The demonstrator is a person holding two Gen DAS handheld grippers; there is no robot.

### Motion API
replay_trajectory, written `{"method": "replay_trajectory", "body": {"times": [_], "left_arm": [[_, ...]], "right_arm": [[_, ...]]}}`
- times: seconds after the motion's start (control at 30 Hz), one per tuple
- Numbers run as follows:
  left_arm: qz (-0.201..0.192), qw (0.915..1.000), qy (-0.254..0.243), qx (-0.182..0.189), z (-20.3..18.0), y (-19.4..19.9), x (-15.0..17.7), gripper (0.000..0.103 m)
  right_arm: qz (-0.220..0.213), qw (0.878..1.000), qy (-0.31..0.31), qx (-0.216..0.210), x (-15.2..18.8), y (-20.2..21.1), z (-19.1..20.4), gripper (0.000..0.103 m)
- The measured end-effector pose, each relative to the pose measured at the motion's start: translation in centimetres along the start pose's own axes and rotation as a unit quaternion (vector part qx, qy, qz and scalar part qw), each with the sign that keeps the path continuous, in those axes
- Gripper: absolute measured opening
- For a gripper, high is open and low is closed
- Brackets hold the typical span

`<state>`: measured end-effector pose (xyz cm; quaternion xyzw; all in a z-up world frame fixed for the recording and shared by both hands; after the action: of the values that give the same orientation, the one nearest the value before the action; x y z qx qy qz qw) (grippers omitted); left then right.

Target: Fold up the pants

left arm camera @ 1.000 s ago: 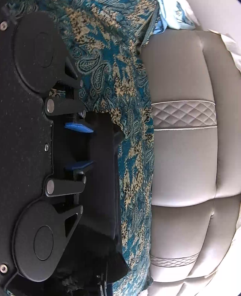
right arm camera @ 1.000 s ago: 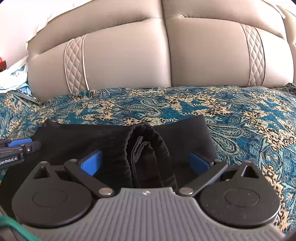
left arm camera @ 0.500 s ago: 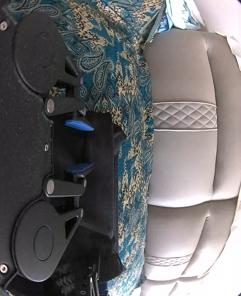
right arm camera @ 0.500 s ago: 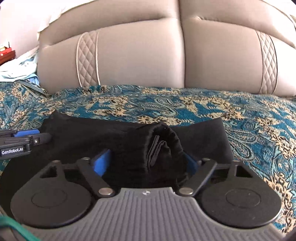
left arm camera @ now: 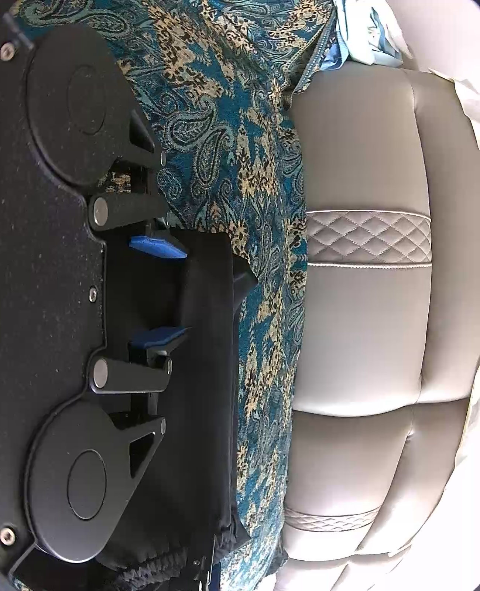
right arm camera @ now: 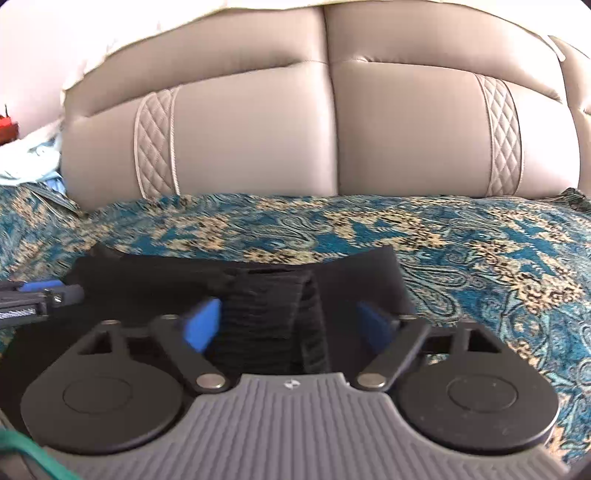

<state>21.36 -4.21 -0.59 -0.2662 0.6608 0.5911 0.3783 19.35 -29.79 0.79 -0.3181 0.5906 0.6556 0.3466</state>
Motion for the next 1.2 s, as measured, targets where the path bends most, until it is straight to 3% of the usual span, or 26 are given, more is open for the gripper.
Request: {"method": "replay_trajectory", "body": {"times": [0.1,0.23,0.33,0.4,0.57,0.6,0.67,0.83,0.97,1.2], "left_arm": [[-0.007,0.9999,-0.009,-0.004,-0.1,-0.1,0.2,0.043],[-0.012,0.9998,-0.012,-0.005,-0.1,-0.2,0.3,0.044],[-0.016,0.9997,-0.015,-0.005,-0.2,-0.2,0.4,0.045],[-0.018,0.9997,-0.017,-0.006,-0.2,-0.3,0.4,0.046],[-0.018,0.9998,-0.007,-0.005,0.1,-0.3,0.3,0.046],[-0.019,0.9998,-0.002,-0.004,0.1,-0.2,0.3,0.041],[-0.036,0.9993,-0.005,0.005,-0.3,0.4,-0.1,0.026],[-0.066,0.9971,-0.032,0.024,-2.3,1.1,-1.3,0.025],[-0.056,0.9972,-0.042,0.024,-3.6,0.1,-1.5,0.026],[-0.037,0.9989,-0.017,0.024,-3.4,-1.3,-2.3,0.026]], "right_arm": [[0.019,1.000,0.009,0.002,0.4,-1.0,-0.3,0.098],[0.052,0.998,-0.006,-0.041,0.3,-2.5,-0.5,0.099],[0.065,0.995,-0.001,-0.070,0.0,-2.8,-0.2,0.088],[0.063,0.994,-0.003,-0.085,-0.1,-2.9,0.4,0.072],[0.046,0.994,-0.020,-0.102,-0.2,-2.0,1.7,0.049],[0.040,0.994,-0.026,-0.100,-0.4,-1.7,1.6,0.042],[0.020,0.995,-0.034,-0.089,-0.8,-1.0,1.6,0.039],[-0.020,0.999,-0.002,-0.028,-1.5,0.5,1.7,0.038],[-0.023,1.000,-0.001,0.017,-1.9,0.4,0.6,0.038],[-0.021,0.998,0.002,0.052,-1.6,0.2,-1.3,0.039]]}}
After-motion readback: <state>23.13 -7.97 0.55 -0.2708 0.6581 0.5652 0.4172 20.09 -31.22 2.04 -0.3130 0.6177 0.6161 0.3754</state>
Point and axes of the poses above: each gripper's, at about its wrist camera, not at the fingertips, and y roughly against the way its jaws point, z to its left, x to its underside, the point moved 9 cm from there along -y, roughly the way its jaws point, and after that the axes turned 2 degrees about -y, right-handed, at the moved point
